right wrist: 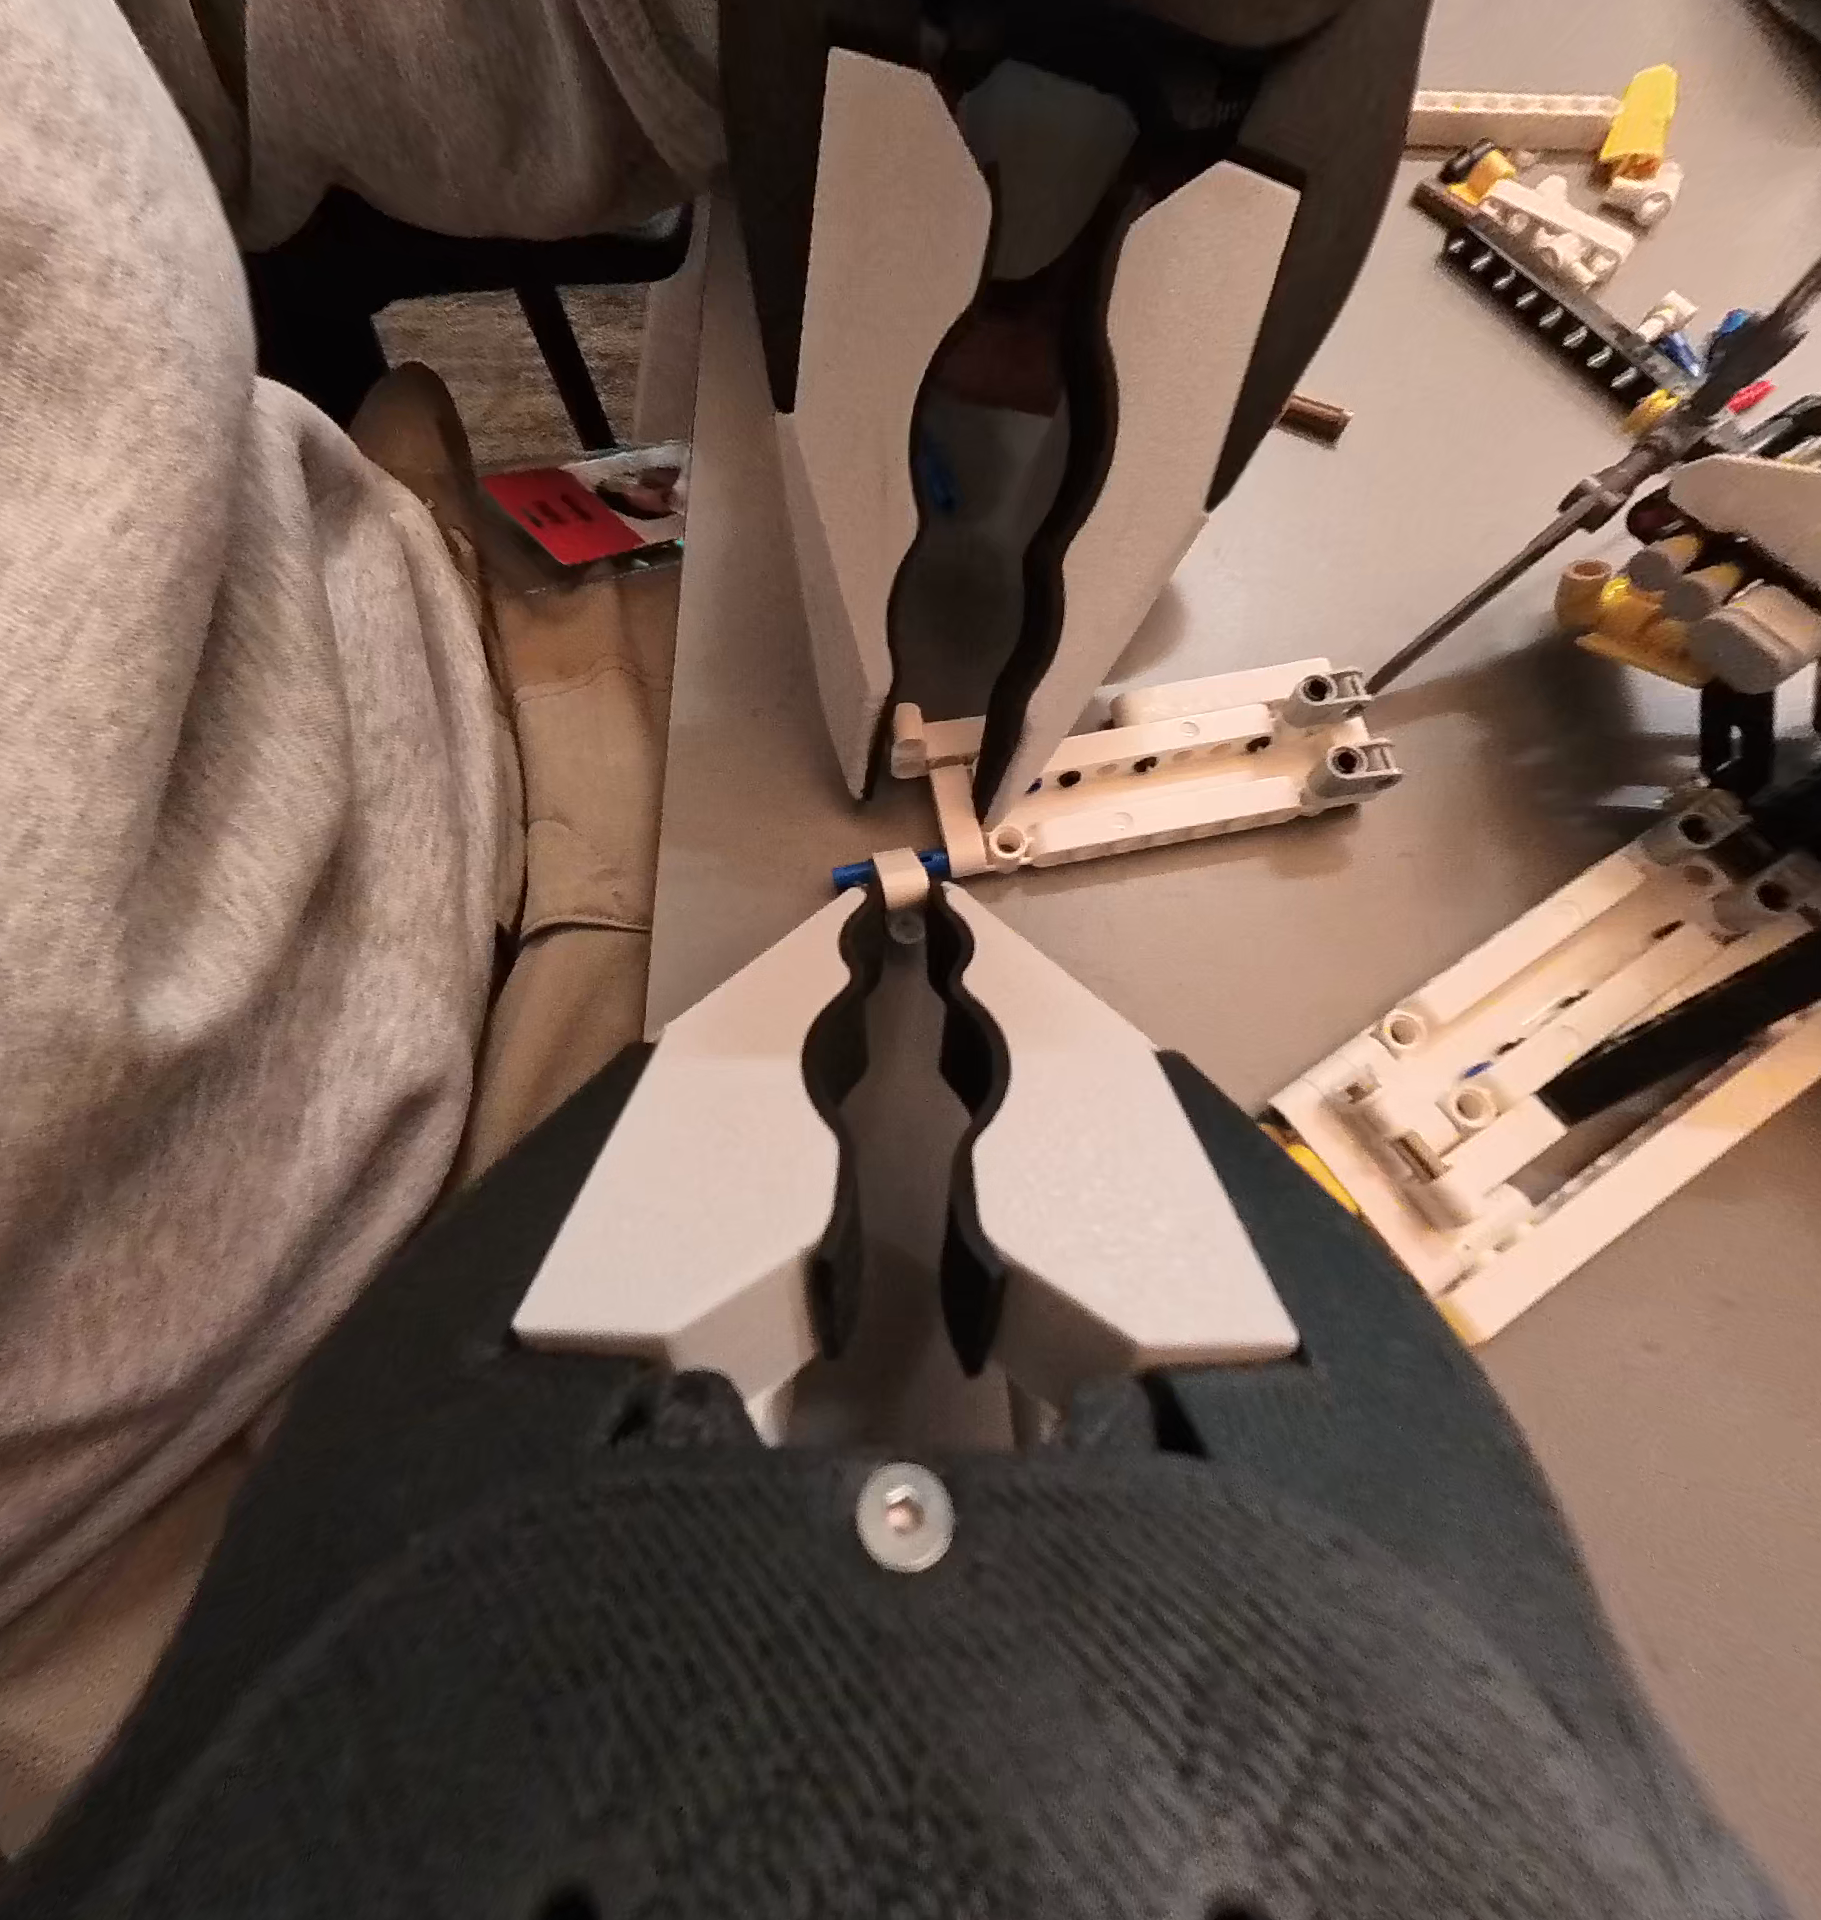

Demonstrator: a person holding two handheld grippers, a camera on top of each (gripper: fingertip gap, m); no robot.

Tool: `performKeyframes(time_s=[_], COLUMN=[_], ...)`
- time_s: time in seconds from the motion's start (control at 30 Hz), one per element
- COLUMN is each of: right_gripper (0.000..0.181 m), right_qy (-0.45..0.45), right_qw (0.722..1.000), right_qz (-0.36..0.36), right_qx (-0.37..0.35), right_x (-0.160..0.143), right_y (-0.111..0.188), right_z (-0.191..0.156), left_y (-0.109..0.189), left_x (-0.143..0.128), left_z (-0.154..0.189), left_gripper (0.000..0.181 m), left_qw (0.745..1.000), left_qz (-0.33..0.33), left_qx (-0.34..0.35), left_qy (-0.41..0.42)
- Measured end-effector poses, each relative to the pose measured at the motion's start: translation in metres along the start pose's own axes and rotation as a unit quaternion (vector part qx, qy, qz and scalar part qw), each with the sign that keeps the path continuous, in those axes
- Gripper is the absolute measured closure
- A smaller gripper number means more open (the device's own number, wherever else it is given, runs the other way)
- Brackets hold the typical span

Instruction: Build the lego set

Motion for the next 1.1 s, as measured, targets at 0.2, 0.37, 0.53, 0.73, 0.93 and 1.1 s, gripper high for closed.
performKeyframes(time_s=[0.2, 0.37, 0.53, 0.73, 0.93, 1.1], right_gripper=[0.175, 0.175, 0.175, 0.175, 0.175, 0.17], right_qy=[0.006, 0.008, 0.045, 0.062, 0.043, 0.066], right_qw=[1.0, 1.0, 0.997, 0.994, 0.996, 0.993], right_qz=[0.0, -0.015, -0.061, -0.067, -0.043, -0.073], right_qx=[0.002, 0.004, -0.03, -0.06, -0.068, -0.062], right_x=[0.001, 0.004, 0.011, 0.012, 0.014, 0.022], right_y=[0.0, 0.0, -0.002, -0.002, 0.009, 0.0], right_z=[-0.001, -0.003, -0.008, -0.014, -0.014, -0.018], left_y=[0.0, 0.0, 0.0, 0.001, 0.001, 0.0], left_x=[0.0, 0.0, 0.001, 0.001, 0.002, 0.002], left_z=[0.0, 0.0, -0.001, 0.001, 0.001, 0.002], left_gripper=[0.161, 0.162, 0.162, 0.16, 0.156, 0.154], left_qw=[1.0, 1.0, 1.0, 1.0, 1.0, 1.0], left_qz=[0.001, 0.001, 0.002, 0.003, 0.005, 0.005], left_qx=[-0.003, 0.0, -0.001, 0.003, 0.0, 0.002], left_qy=[0.003, 0.001, 0.001, -0.007, -0.008, -0.009])
Point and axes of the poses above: each gripper's, where its closed fingertips meet, y back along the fingers, x out of its top, z = x × y across the jaws, the point moved 7 cm from there along y, back along the fingers, and after that the axes turned 8 degrees about -y, right-handed, at the moved point
